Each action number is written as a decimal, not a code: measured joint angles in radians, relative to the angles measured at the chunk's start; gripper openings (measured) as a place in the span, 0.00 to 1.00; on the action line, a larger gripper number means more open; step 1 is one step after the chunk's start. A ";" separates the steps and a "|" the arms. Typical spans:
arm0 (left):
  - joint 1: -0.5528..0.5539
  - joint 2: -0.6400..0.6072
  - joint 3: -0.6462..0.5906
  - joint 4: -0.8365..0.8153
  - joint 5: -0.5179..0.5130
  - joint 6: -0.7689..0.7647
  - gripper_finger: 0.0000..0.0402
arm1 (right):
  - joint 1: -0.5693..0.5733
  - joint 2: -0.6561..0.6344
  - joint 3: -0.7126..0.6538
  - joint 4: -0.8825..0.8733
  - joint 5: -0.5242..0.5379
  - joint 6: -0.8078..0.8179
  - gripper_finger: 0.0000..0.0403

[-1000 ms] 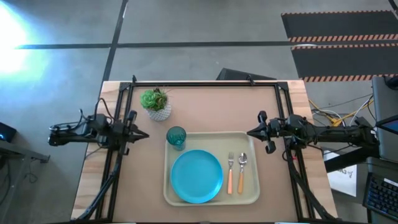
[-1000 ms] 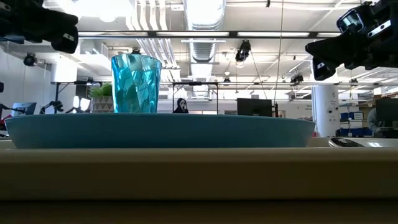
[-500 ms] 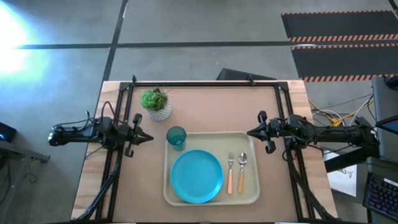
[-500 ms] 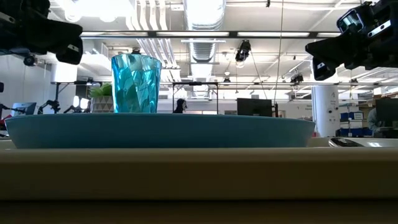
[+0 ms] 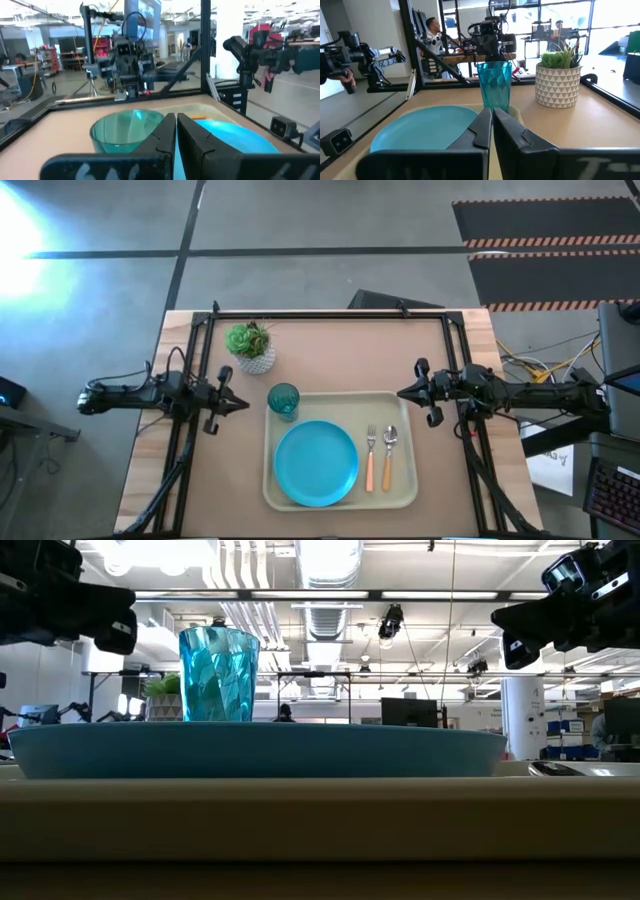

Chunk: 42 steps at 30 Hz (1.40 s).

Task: Pick and place plate/cup/fork/spoon on tray
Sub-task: Return to Home Position

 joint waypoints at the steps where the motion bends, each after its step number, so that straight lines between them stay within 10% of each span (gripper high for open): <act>1: 0.000 -0.001 0.000 -0.004 0.000 0.001 0.00 | 0.000 0.000 0.000 0.000 0.000 0.000 0.02; 32: 0.000 0.011 -0.003 -0.035 0.006 0.045 0.00 | 0.020 0.000 -0.001 -0.056 -0.051 -0.042 0.02; 42: 0.000 0.012 -0.004 -0.033 0.007 0.046 0.00 | 0.230 0.055 -0.001 0.016 0.136 -0.031 0.02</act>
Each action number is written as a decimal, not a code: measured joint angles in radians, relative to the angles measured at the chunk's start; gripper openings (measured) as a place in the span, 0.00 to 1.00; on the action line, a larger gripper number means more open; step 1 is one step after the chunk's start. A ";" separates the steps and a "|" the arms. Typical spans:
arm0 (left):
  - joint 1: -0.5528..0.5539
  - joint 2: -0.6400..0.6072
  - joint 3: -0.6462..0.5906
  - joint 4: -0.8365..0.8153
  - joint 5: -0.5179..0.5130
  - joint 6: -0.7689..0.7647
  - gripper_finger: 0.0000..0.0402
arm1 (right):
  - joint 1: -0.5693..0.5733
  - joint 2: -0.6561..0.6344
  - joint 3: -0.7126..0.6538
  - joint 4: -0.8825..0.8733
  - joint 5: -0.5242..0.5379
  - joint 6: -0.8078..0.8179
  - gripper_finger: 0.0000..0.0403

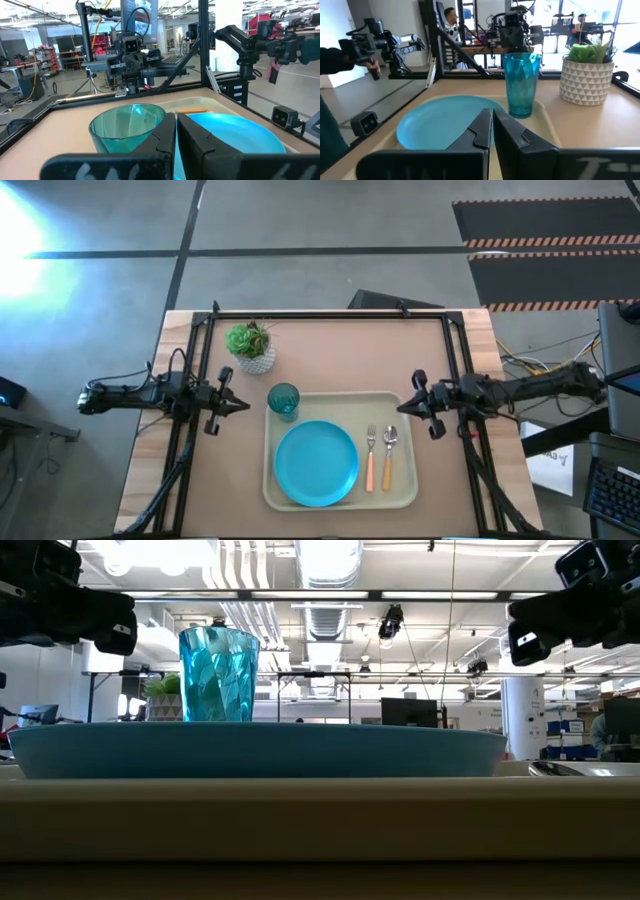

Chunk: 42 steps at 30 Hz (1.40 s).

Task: Pick and place plate/cup/fork/spoon on tray
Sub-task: Return to Home Position

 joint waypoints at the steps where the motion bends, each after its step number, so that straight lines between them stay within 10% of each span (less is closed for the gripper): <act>1: 0.000 0.000 0.000 0.000 0.000 0.000 0.00 | 0.027 0.011 0.000 0.013 0.028 -0.003 0.02; 25: 0.000 -0.001 0.000 0.028 0.017 0.000 0.00 | 0.136 -0.109 0.000 0.141 0.178 -0.122 0.02; 35: 0.000 0.000 0.000 0.026 0.017 -0.001 0.00 | 0.136 -0.221 0.220 -0.499 0.233 -0.144 0.02; 42: 0.000 0.000 0.000 0.022 0.017 -0.001 0.00 | 0.136 -0.317 0.284 -0.621 0.257 -0.268 0.02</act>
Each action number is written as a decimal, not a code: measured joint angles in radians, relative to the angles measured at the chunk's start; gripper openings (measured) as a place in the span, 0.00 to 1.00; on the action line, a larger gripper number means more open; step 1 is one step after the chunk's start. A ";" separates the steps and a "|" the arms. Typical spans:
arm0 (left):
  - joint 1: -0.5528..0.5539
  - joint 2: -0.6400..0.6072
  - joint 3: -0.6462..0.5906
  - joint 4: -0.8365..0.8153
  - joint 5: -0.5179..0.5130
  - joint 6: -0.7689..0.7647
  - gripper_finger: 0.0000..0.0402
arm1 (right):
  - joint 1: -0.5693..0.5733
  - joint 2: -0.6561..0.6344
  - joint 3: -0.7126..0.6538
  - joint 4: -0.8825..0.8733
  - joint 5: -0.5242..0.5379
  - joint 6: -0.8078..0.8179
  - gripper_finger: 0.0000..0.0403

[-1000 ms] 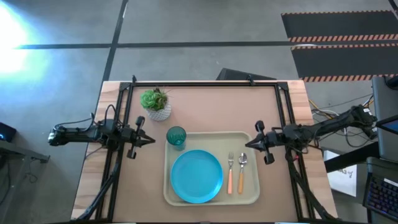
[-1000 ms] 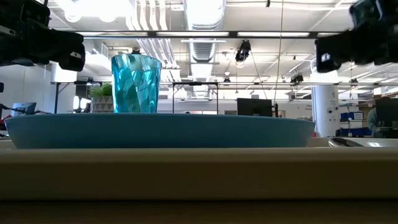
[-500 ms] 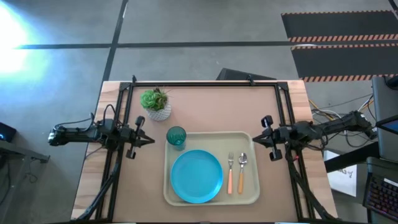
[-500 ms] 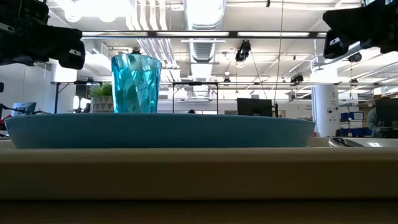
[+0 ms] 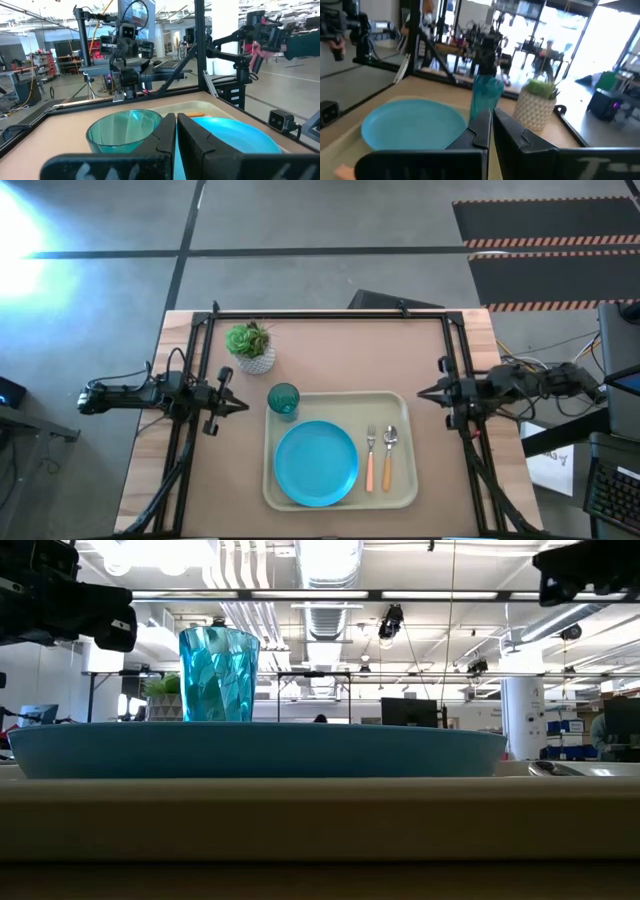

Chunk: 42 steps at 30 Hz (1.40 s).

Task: Pick and place plate/cup/fork/spoon on tray
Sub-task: Return to Home Position

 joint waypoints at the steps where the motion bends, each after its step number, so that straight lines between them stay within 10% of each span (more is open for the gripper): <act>1: 0.000 0.000 0.000 -0.001 0.000 0.000 0.00 | 0.000 -0.028 -0.018 0.002 0.000 0.001 0.02; 42: 0.001 -0.011 0.000 -0.001 -0.012 0.009 0.00 | 0.000 -0.112 -0.282 0.197 -0.028 0.077 0.02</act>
